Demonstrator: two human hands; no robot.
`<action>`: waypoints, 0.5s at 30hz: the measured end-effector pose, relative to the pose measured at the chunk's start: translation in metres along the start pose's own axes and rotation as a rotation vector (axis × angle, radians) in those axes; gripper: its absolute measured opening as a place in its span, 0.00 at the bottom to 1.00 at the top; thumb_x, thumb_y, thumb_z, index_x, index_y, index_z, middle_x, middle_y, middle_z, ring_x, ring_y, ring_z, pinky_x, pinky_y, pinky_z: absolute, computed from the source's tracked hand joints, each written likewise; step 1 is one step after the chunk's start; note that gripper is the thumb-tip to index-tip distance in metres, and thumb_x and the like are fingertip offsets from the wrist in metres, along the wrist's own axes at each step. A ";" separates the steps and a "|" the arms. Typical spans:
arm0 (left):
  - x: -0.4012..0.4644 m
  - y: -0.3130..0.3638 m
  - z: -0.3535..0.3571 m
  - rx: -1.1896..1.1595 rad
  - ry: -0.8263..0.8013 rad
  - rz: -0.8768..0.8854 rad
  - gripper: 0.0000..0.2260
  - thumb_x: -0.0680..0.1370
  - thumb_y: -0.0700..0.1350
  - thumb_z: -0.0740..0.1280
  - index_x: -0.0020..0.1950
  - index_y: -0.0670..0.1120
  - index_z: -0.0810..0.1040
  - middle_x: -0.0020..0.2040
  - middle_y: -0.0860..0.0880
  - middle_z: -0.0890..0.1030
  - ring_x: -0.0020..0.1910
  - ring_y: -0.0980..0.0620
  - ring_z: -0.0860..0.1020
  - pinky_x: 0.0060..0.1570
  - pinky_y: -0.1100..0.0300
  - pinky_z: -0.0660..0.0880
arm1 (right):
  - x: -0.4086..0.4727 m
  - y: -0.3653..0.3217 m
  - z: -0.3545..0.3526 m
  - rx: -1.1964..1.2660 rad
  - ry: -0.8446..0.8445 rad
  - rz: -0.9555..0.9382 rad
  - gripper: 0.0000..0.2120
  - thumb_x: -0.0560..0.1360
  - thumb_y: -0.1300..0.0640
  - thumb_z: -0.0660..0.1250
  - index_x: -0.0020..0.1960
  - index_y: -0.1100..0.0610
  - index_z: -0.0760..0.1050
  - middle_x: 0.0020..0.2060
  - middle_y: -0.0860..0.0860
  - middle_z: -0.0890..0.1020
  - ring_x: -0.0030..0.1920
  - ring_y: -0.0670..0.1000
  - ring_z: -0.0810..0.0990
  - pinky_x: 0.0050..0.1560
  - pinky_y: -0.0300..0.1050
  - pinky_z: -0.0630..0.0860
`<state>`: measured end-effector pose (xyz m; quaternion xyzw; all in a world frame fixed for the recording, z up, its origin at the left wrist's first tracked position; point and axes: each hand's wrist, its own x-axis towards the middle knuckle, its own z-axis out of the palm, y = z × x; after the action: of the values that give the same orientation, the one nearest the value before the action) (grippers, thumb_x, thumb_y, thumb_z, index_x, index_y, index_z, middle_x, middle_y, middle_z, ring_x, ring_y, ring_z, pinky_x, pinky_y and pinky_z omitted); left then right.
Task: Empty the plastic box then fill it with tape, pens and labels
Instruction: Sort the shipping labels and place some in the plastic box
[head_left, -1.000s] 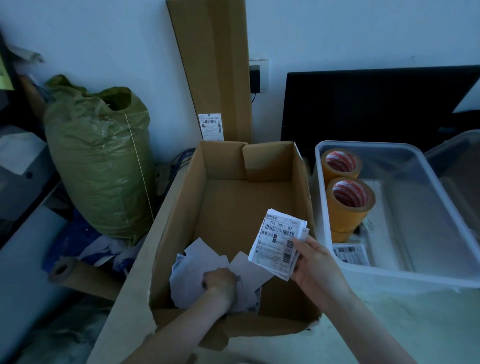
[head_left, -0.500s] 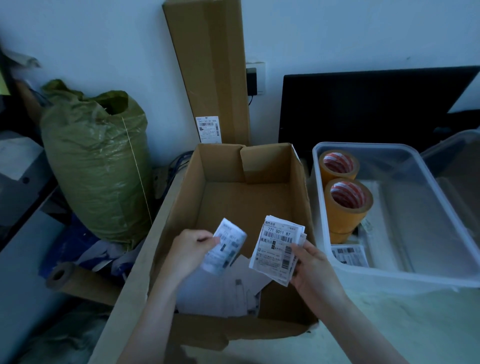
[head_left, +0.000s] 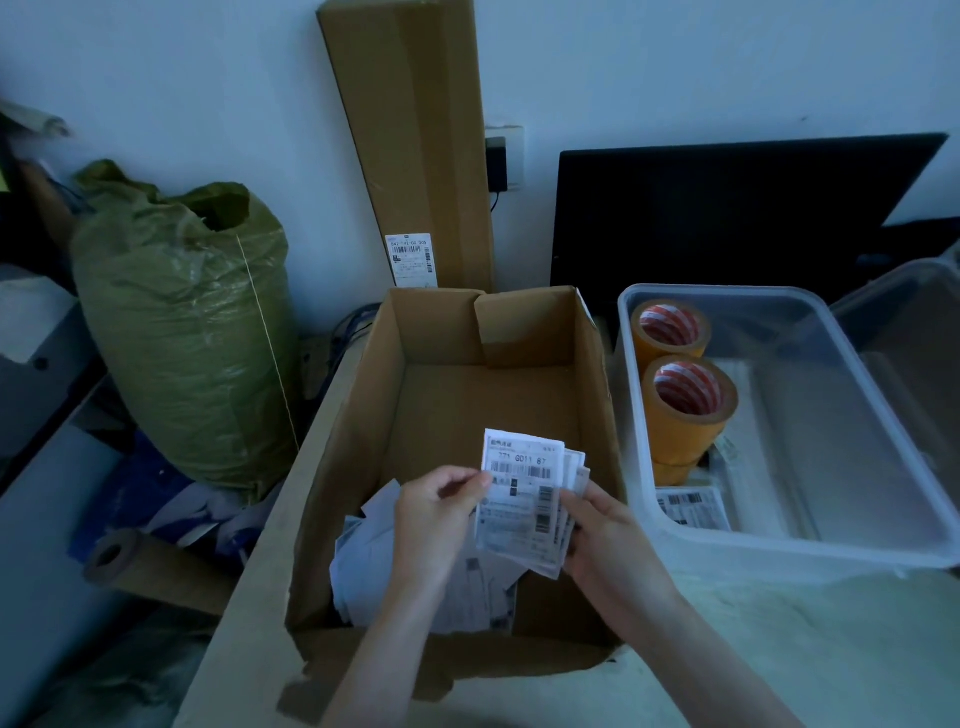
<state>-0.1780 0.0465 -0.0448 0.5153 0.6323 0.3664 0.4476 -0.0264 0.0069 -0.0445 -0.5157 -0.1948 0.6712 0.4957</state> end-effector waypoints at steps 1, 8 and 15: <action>0.000 -0.001 0.002 0.036 -0.022 0.011 0.03 0.76 0.46 0.69 0.46 0.49 0.82 0.43 0.54 0.83 0.41 0.63 0.80 0.35 0.76 0.72 | 0.000 0.001 -0.001 -0.014 -0.002 -0.002 0.14 0.82 0.58 0.55 0.58 0.49 0.78 0.51 0.51 0.84 0.58 0.55 0.80 0.59 0.59 0.76; 0.021 -0.023 -0.003 0.334 -0.149 -0.043 0.14 0.79 0.56 0.62 0.57 0.49 0.75 0.53 0.54 0.77 0.53 0.56 0.75 0.48 0.63 0.70 | 0.001 -0.003 -0.010 -0.054 0.066 -0.051 0.13 0.81 0.59 0.56 0.59 0.51 0.77 0.52 0.52 0.84 0.57 0.54 0.80 0.58 0.59 0.77; 0.039 -0.073 0.003 1.429 -0.468 -0.281 0.20 0.79 0.53 0.61 0.66 0.42 0.71 0.62 0.42 0.74 0.60 0.40 0.73 0.58 0.42 0.72 | 0.004 -0.003 -0.014 -0.026 0.088 -0.055 0.14 0.82 0.60 0.55 0.62 0.52 0.75 0.56 0.53 0.82 0.60 0.55 0.78 0.62 0.63 0.74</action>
<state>-0.2011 0.0700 -0.1210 0.6583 0.6642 -0.3105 0.1703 -0.0130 0.0082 -0.0497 -0.5453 -0.1956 0.6315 0.5154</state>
